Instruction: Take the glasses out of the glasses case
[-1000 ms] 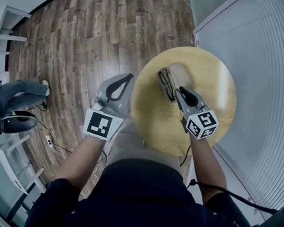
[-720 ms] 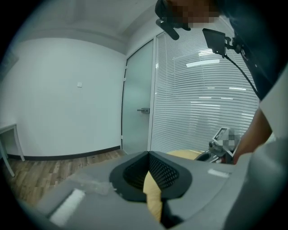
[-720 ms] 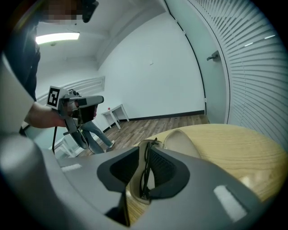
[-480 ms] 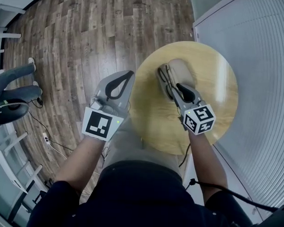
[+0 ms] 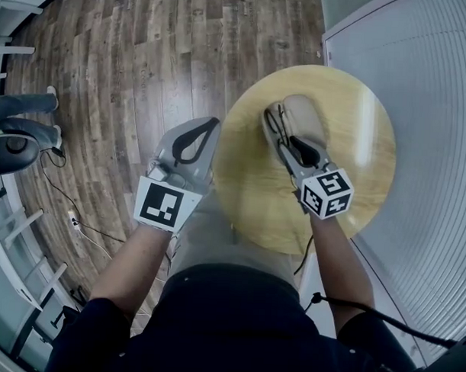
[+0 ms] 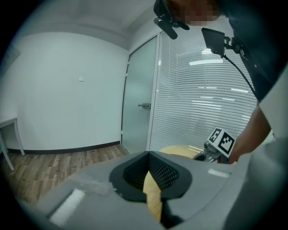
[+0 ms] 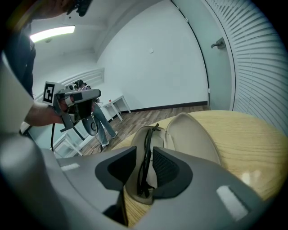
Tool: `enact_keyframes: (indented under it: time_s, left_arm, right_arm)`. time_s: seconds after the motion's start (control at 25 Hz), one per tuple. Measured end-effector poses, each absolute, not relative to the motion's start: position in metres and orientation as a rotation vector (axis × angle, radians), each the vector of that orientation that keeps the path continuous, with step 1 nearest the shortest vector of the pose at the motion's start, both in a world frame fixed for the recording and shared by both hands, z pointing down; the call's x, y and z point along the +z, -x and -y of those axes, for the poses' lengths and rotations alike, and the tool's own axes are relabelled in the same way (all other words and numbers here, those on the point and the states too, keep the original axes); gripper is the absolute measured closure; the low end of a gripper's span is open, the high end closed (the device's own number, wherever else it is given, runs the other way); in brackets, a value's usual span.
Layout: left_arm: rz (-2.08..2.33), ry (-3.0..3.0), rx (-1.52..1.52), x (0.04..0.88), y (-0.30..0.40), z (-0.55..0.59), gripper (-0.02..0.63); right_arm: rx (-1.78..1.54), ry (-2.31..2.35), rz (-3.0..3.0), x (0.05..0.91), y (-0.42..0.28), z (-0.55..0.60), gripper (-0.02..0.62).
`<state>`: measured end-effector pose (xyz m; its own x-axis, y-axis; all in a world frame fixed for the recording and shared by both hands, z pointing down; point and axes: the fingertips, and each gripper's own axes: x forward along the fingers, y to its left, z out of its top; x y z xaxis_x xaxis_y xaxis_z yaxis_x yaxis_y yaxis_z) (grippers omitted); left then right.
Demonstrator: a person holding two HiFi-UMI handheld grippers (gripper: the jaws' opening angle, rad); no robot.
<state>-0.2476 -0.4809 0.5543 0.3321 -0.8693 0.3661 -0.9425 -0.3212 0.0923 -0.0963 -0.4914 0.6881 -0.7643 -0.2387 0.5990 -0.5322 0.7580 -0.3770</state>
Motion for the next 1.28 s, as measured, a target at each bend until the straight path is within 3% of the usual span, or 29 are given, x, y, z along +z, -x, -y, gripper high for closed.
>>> enact_keyframes:
  time_s: [0.68,1.08,1.28]
  left_arm:
    - [1.65,-2.244,0.367,0.569,0.273,0.48,0.6]
    - [1.663,-2.223,0.396,0.58,0.275,0.475,0.6]
    - [1.654,-2.226,0.389,0.579,0.275,0.477,0.6]
  right_arm:
    - [0.774,-0.524,2.341,0.708,0.114,0.498,0.48]
    - [0.756,-0.515,2.32,0.718,0.109,0.496,0.554]
    - [0.754,-0.509,2.312,0.719,0.112,0.499,0.56]
